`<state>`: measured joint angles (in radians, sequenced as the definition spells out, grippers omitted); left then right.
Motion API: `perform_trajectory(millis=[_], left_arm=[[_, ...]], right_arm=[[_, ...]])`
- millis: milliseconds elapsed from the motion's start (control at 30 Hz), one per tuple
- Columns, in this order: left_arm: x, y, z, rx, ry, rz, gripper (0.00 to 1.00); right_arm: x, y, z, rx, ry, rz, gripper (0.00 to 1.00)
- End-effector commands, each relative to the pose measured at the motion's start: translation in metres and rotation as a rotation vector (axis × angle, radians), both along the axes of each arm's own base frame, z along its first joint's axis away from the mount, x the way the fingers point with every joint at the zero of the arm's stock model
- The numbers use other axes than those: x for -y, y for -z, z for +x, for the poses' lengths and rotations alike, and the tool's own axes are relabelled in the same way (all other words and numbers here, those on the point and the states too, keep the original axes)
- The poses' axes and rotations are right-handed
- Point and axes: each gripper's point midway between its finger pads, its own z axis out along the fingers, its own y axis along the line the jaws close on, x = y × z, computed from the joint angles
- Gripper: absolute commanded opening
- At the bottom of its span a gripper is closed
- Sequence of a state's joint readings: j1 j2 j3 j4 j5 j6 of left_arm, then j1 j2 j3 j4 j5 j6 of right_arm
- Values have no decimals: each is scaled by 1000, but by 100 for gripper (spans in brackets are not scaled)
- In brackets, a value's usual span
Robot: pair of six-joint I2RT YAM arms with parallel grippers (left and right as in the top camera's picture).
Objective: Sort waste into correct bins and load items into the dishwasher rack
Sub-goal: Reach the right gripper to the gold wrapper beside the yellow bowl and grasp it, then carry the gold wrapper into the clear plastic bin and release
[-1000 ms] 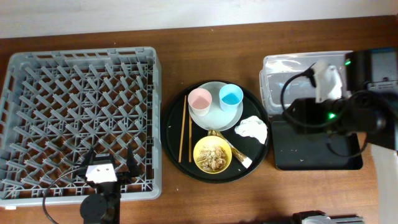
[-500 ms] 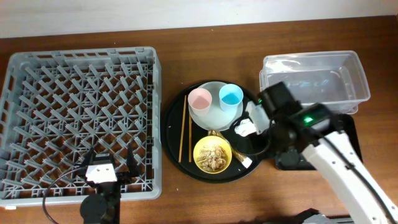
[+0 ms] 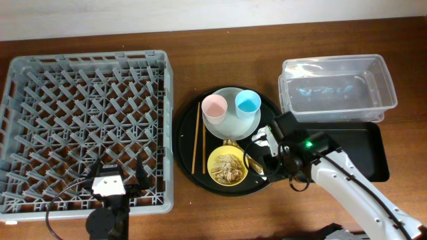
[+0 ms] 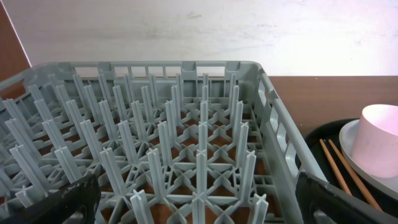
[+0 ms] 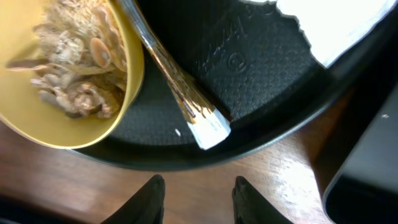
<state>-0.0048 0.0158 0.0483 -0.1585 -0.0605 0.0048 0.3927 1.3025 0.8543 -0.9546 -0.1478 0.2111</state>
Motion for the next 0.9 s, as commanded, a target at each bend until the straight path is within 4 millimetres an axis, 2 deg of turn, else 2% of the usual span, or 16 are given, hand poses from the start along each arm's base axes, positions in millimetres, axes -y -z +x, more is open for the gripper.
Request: perform_trajectory(millis=[0,67,300,633,667,733,767,833,867], left_arm=[[0,0,0,1,-2,16,99],[0,0,0,1,-2,16,99],[0,0,0,1,-2,16,99],[0,0,0,1,-2,16,99],[0,0,0,1,-2,16,99],[0,0,0,1,-2,16,99],[0,0,0,1,-2,16,99],[0,0,0,1,-2,16,99],[0,0,0,1,-2,16,99]], right_arm=[[-9,13,-3,3,-4,54,36],[-18,18,0,20,-13,104,34],[-17,44,13,107,-8,104,34],[-9,80,18,54,4,26,35],[-9,82,17,45,5,23,34],[-9,81,17,39,5,23,7],[-10,76,17,33,3,26,4],[-12,60,20,28,3,24,4],[-14,44,24,36,3,27,4]])
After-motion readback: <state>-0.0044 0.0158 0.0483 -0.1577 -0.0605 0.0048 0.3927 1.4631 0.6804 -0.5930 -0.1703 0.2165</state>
